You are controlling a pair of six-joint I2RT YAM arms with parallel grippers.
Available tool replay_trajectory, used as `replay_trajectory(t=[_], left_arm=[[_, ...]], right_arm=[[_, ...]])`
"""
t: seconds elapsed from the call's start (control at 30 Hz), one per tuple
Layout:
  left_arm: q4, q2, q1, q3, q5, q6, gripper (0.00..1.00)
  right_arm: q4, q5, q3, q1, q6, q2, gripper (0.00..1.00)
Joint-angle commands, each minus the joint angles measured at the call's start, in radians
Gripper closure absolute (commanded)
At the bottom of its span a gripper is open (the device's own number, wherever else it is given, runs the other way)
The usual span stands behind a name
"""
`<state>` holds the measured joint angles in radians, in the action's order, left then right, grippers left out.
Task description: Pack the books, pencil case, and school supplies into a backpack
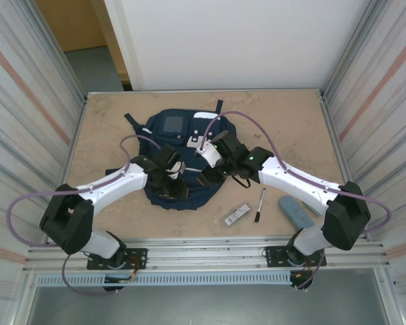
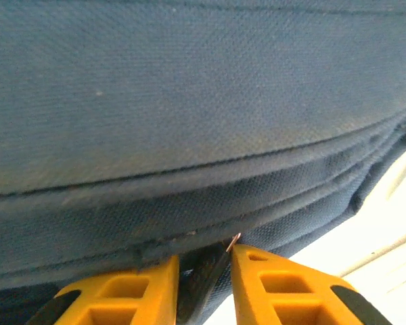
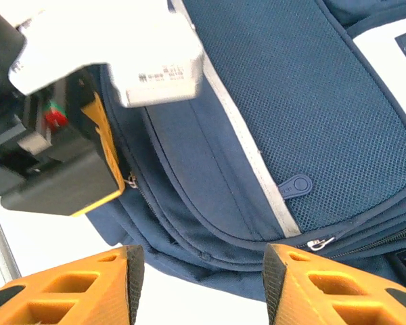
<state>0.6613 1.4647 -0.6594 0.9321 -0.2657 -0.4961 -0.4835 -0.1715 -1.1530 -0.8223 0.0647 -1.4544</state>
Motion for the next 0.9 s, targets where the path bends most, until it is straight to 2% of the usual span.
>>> replay_trajectory(t=[0.0, 0.23, 0.4, 0.47, 0.63, 0.77, 0.87], left_arm=[[0.062, 0.023, -0.021, 0.033, 0.07, 0.004, 0.79], [0.061, 0.027, -0.036, 0.027, 0.088, -0.007, 0.78], [0.049, 0.015, -0.044, 0.012, 0.083, -0.037, 0.95], [0.054, -0.029, -0.043, 0.011, 0.096, -0.053, 1.0], [0.042, -0.166, -0.027, 0.005, 0.053, -0.07, 1.0], [-0.011, -0.239, 0.012, -0.015, -0.053, -0.084, 1.0], [-0.02, -0.263, 0.015, -0.015, -0.063, -0.083, 1.0]], right_arm=[[0.027, 0.012, 0.025, 0.005, 0.012, 0.041, 0.5], [0.044, 0.014, 0.051, 0.012, 0.008, 0.058, 0.5], [0.076, 0.008, 0.066, 0.02, 0.02, 0.065, 0.48], [0.104, -0.026, 0.085, 0.02, 0.064, 0.078, 0.47], [0.206, -0.046, 0.132, 0.024, 0.178, 0.103, 0.45], [0.231, -0.261, 0.162, 0.038, 0.41, 0.106, 0.44], [0.28, -0.222, 0.18, 0.011, 0.476, 0.088, 0.44]])
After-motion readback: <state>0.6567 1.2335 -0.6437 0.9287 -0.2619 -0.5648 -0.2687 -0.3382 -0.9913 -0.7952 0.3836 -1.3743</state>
